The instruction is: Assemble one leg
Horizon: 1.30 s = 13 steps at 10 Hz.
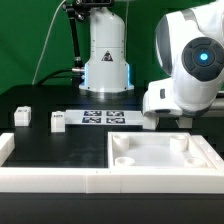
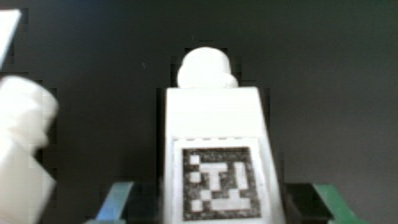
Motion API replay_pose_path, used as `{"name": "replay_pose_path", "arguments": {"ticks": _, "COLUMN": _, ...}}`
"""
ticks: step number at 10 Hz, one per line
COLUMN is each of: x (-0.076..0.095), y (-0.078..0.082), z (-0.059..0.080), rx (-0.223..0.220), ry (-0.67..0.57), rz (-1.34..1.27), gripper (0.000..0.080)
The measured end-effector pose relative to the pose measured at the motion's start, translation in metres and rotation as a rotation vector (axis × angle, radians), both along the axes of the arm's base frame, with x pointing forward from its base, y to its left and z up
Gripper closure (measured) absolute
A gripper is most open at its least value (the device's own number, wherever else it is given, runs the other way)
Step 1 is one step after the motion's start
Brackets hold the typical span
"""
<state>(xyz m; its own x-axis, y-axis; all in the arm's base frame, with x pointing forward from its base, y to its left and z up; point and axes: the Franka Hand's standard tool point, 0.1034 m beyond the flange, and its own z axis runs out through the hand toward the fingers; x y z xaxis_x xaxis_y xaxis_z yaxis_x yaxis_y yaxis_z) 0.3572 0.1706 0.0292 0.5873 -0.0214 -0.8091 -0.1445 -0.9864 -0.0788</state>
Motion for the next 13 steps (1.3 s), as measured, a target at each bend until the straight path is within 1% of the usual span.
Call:
{"name": "replay_pose_path", "arguments": {"ticks": 1, "x": 0.004, "y": -0.003, "z": 0.019, "rx": 0.003, "ry": 0.001, "rz": 0.001, "gripper": 0.0509}}
{"name": "replay_pose_path", "arguments": {"ticks": 2, "x": 0.008, "y": -0.006, "z": 0.032, "rx": 0.004, "ry": -0.006, "rz": -0.004, "gripper": 0.0509}}
{"name": "replay_pose_path", "arguments": {"ticks": 3, "x": 0.011, "y": -0.009, "z": 0.042, "rx": 0.003, "ry": -0.01, "rz": -0.008, "gripper": 0.0509}}
{"name": "replay_pose_path", "arguments": {"ticks": 4, "x": 0.015, "y": -0.009, "z": 0.048, "rx": -0.004, "ry": -0.027, "rz": -0.013, "gripper": 0.0509}}
{"name": "replay_pose_path", "arguments": {"ticks": 5, "x": 0.015, "y": -0.009, "z": 0.046, "rx": -0.004, "ry": -0.039, "rz": -0.014, "gripper": 0.0508}}
{"name": "replay_pose_path", "arguments": {"ticks": 6, "x": 0.019, "y": -0.008, "z": 0.044, "rx": -0.007, "ry": -0.078, "rz": -0.02, "gripper": 0.0508}}
{"name": "replay_pose_path", "arguments": {"ticks": 8, "x": 0.028, "y": -0.007, "z": 0.042, "rx": -0.026, "ry": -0.251, "rz": -0.037, "gripper": 0.0508}}
{"name": "replay_pose_path", "arguments": {"ticks": 9, "x": 0.03, "y": -0.009, "z": 0.043, "rx": -0.027, "ry": -0.344, "rz": -0.035, "gripper": 0.0508}}
{"name": "replay_pose_path", "arguments": {"ticks": 10, "x": 0.036, "y": -0.02, "z": 0.047, "rx": -0.015, "ry": -0.408, "rz": -0.022, "gripper": 0.0508}}
{"name": "replay_pose_path", "arguments": {"ticks": 11, "x": 0.047, "y": -0.029, "z": 0.053, "rx": -0.029, "ry": -0.502, "rz": -0.024, "gripper": 0.0508}}
{"name": "replay_pose_path", "arguments": {"ticks": 12, "x": 0.051, "y": -0.033, "z": 0.058, "rx": -0.034, "ry": -0.578, "rz": -0.016, "gripper": 0.0508}}
{"name": "replay_pose_path", "arguments": {"ticks": 13, "x": 0.055, "y": -0.036, "z": 0.067, "rx": -0.038, "ry": -0.63, "rz": 0.0, "gripper": 0.0508}}
